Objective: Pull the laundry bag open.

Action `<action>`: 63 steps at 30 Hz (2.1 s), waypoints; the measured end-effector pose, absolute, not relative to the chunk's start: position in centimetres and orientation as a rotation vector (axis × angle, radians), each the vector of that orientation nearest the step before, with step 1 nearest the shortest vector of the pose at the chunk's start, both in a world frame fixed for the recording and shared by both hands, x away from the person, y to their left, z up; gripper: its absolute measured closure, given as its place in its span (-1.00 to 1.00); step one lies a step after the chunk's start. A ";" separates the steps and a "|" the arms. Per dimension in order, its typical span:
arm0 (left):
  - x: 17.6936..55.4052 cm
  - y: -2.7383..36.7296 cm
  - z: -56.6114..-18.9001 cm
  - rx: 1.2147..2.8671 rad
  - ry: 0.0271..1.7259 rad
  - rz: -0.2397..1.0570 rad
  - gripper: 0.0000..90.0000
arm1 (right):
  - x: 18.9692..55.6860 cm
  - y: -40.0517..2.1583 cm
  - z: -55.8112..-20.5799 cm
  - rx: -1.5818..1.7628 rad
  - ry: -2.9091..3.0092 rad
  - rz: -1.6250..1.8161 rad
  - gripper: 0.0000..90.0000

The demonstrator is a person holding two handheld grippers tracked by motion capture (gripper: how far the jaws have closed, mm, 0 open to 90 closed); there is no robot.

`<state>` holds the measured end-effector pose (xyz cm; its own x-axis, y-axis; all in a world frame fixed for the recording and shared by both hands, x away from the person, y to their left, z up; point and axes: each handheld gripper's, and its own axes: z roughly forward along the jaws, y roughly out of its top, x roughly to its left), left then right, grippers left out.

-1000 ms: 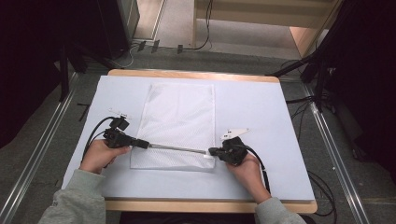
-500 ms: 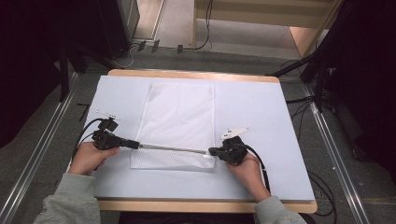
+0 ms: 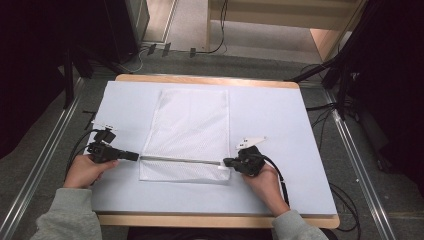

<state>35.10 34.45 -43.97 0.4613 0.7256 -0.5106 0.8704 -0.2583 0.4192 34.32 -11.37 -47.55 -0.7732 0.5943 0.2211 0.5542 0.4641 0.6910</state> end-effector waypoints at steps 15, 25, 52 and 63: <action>34.4 34.3 -43.6 2.063 1.215 -0.150 0.50 | 34.9 -10.8 -46.9 1.060 2.677 1.182 0.86; 34.6 34.5 -43.5 2.046 1.206 0.000 -0.03 | 35.2 -11.1 -46.3 1.063 2.633 1.201 0.46; 36.6 34.7 -43.9 2.043 1.265 0.130 -0.19 | 37.1 -17.1 -46.4 1.349 2.397 1.215 -0.13; 37.1 34.6 -44.1 2.036 1.287 0.117 -0.21 | 37.0 -17.5 -46.6 1.362 2.391 1.193 -0.15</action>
